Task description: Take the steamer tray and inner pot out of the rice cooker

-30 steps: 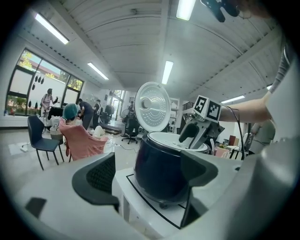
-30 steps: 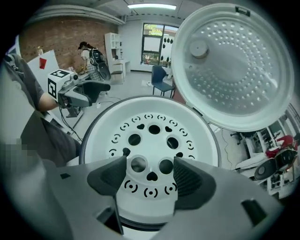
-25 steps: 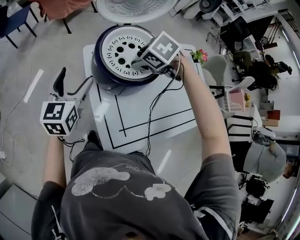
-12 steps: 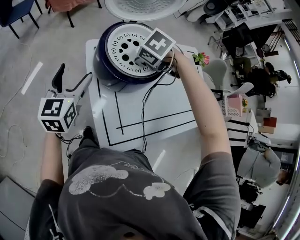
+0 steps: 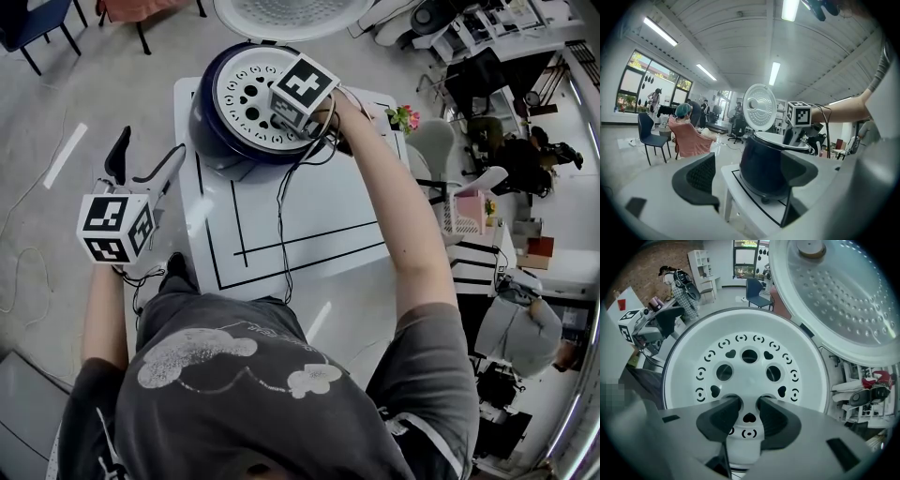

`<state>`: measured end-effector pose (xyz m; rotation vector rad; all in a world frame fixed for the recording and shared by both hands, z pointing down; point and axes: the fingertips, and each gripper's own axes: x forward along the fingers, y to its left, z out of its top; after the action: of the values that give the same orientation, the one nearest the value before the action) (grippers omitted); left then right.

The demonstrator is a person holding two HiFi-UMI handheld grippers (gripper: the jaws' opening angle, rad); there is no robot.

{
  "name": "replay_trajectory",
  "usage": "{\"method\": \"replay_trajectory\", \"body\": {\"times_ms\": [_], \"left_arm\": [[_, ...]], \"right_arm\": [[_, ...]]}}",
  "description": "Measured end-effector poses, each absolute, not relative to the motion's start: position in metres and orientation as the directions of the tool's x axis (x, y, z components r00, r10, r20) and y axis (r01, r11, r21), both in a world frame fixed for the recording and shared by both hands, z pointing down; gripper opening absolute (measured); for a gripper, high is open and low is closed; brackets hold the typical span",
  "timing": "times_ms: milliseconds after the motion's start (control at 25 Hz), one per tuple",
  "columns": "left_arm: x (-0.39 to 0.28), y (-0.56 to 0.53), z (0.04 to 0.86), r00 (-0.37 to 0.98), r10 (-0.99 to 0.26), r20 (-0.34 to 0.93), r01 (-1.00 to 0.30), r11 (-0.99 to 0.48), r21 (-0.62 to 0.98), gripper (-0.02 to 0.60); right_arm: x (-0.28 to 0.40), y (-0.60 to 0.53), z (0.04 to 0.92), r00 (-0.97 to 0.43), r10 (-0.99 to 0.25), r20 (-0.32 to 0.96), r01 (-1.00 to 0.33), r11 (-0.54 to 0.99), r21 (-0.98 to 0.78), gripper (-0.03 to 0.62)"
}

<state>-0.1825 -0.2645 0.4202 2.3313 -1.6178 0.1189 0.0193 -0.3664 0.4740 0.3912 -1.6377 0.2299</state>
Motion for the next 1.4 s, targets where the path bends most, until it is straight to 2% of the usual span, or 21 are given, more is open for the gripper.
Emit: {"method": "replay_trajectory", "body": {"times_ms": [320, 600, 840, 1040, 1400], "left_arm": [[-0.182, -0.26, 0.41, 0.359, -0.906, 0.223, -0.928, -0.322, 0.188, 0.428], [-0.175, -0.255, 0.402, 0.362, -0.908, 0.212, -0.928, -0.329, 0.176, 0.428], [-0.167, -0.253, 0.393, 0.369, -0.908, 0.201, -0.926, -0.34, 0.162, 0.428], [-0.161, -0.252, 0.394, 0.382, -0.902, 0.2, -0.921, -0.355, 0.157, 0.428], [-0.137, -0.246, 0.391, 0.42, -0.881, 0.219, -0.907, -0.396, 0.146, 0.428]], "right_arm": [[0.024, -0.365, 0.453, -0.096, -0.148, 0.984, -0.384, 0.918, 0.101, 0.155], [0.019, -0.366, 0.421, -0.215, -0.199, 0.956, -0.406, 0.909, 0.098, 0.153], [0.032, -0.354, 0.363, -0.278, -0.323, 0.905, -0.412, 0.891, 0.191, 0.153], [0.075, -0.34, 0.343, -0.299, -0.398, 0.867, -0.489, 0.845, 0.219, 0.153], [0.18, -0.311, 0.359, -0.219, -0.539, 0.813, -0.708, 0.661, 0.247, 0.153]]}}
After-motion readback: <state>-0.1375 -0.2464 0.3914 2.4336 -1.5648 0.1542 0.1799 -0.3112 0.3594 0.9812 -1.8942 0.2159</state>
